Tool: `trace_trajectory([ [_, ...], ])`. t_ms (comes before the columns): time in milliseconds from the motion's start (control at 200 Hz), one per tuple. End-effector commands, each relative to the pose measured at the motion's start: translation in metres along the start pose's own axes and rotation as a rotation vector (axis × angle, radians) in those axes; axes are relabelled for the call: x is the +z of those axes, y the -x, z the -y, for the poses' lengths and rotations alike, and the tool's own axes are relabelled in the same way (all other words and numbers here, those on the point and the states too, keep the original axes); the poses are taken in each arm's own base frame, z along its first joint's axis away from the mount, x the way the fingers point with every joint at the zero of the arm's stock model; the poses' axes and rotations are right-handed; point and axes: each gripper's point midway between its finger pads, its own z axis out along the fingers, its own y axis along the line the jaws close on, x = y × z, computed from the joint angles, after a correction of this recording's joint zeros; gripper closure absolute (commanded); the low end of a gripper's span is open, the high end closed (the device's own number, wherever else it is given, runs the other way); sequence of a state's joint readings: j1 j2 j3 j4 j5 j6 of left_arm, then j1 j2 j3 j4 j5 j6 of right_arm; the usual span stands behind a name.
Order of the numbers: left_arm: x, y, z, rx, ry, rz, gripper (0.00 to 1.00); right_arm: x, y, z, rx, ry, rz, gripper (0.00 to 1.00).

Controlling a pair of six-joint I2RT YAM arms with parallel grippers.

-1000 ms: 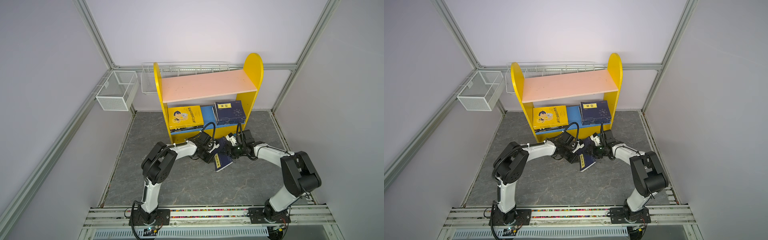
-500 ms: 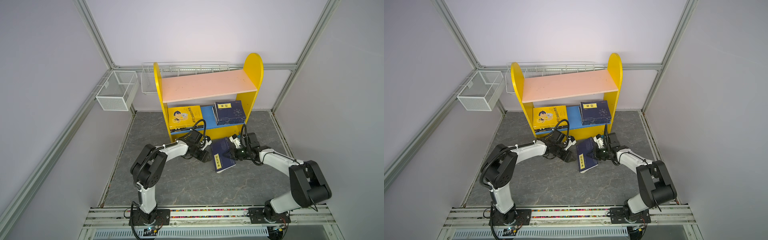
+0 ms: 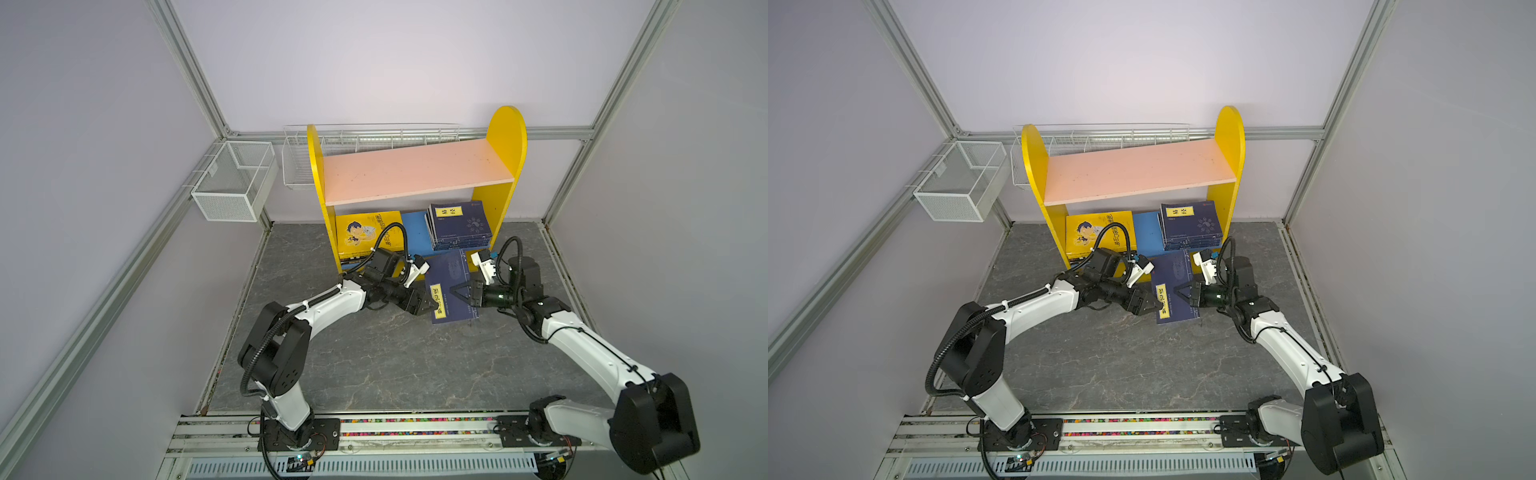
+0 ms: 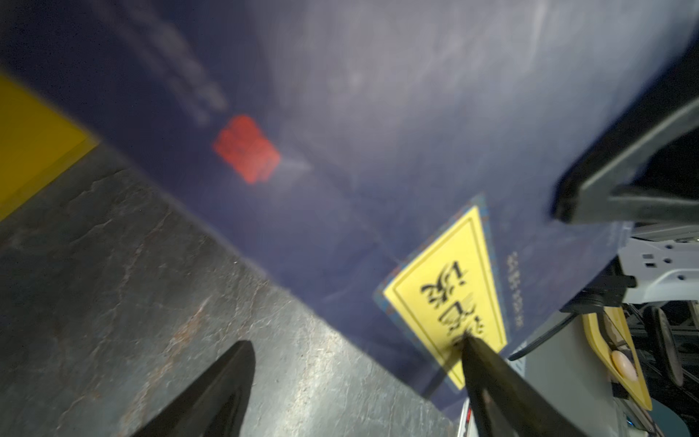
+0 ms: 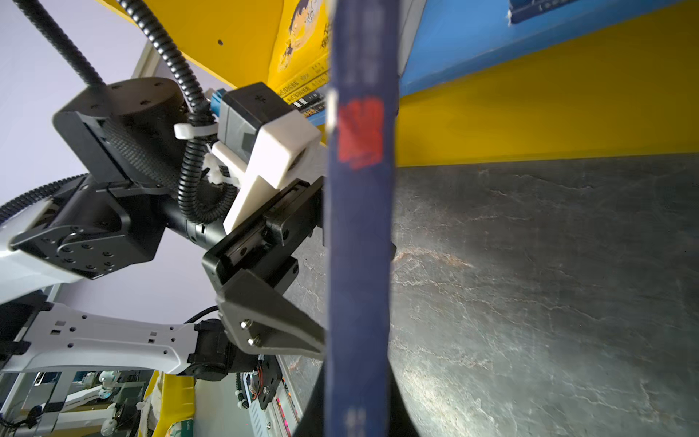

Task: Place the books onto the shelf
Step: 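Lift the last dark blue book upright and carry it toward the shelf with both grippers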

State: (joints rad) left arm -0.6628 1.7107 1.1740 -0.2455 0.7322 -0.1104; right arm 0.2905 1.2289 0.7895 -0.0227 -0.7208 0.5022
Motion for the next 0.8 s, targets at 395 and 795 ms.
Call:
trace_trajectory([
  [395,-0.024,0.067,0.061,0.046,-0.266,0.171,0.23,-0.01,0.069,-0.037,0.036,0.276,0.286,0.89],
  [795,-0.047,0.076,0.071,0.088,-0.227,0.219,1.0,-0.01,0.058,-0.01,0.017,0.066,0.235,0.58],
])
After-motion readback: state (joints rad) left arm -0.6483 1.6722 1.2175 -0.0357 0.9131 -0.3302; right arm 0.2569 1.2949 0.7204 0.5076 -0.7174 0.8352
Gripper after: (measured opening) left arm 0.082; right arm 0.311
